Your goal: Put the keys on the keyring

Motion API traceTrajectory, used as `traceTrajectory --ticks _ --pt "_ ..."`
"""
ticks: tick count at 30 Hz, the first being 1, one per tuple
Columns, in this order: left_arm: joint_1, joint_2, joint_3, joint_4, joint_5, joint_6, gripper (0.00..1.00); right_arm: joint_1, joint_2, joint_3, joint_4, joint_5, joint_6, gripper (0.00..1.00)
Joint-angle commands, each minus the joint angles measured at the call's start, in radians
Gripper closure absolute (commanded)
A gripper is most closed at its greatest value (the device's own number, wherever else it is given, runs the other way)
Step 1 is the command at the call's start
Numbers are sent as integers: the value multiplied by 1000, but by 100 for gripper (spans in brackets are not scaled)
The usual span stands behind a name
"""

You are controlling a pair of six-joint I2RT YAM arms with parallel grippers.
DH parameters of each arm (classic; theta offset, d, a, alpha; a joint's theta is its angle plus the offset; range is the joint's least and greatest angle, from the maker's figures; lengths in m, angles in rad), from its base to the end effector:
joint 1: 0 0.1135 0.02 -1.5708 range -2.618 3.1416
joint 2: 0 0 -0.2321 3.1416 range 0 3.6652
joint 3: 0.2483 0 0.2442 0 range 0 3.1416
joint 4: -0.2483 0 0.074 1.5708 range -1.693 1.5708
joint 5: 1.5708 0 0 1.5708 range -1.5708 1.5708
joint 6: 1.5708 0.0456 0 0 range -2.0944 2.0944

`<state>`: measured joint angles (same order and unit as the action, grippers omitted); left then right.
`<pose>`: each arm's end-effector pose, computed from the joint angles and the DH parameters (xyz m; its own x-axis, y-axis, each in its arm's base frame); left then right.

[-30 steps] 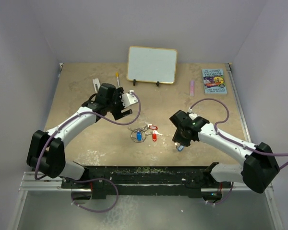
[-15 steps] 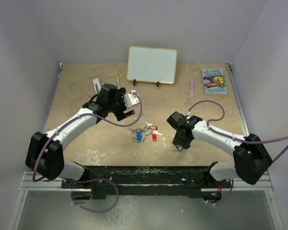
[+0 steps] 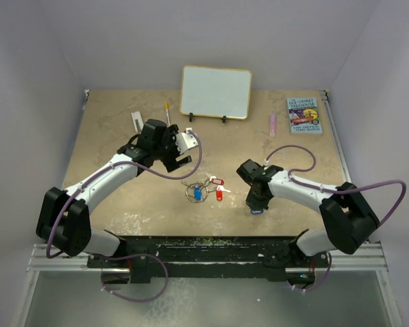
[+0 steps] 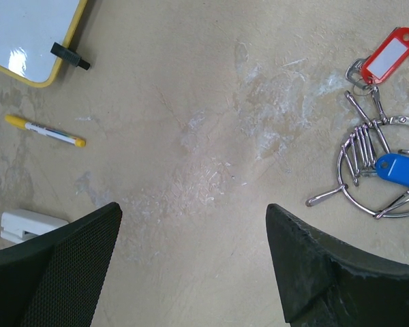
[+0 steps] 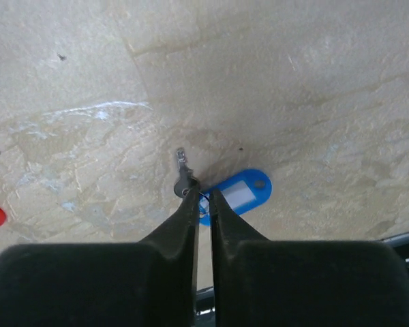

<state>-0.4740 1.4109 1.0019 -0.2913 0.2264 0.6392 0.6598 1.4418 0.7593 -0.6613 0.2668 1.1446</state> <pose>0.2753 -0.1527 0.2272 -0.1037 0.7066 -0.7000 0.8216 0.4575 0.3401 0.1956 0.1365 0.1260 -0.8139 0.4802 -0.3269 0.4759 0.8739 0.0987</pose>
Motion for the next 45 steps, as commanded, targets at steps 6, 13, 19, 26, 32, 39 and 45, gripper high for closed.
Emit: traceTrajectory --ticks 6,13,19,26,32,39,45 --pt "-5 -12 -2 71 -14 -24 10 -3 34 72 -12 79 -29 100" --pt "2 -10 6 80 -17 -60 10 28 -4 284 -2 115 -120 100" --pt "31 -6 10 125 -27 -148 9 31 133 466 130 49 -261 100" --pt "48 2 53 97 201 -310 9 7 121 445 61 65 -177 84" --pt "-108 59 -74 441 387 -554 2 -224 -198 213 200 -3 -214 52" --pt "-401 249 -216 943 120 -476 2 -373 -244 235 300 -2 -378 41" --pt "-554 513 -271 1527 -42 -441 2 -467 -179 308 352 -72 -490 41"
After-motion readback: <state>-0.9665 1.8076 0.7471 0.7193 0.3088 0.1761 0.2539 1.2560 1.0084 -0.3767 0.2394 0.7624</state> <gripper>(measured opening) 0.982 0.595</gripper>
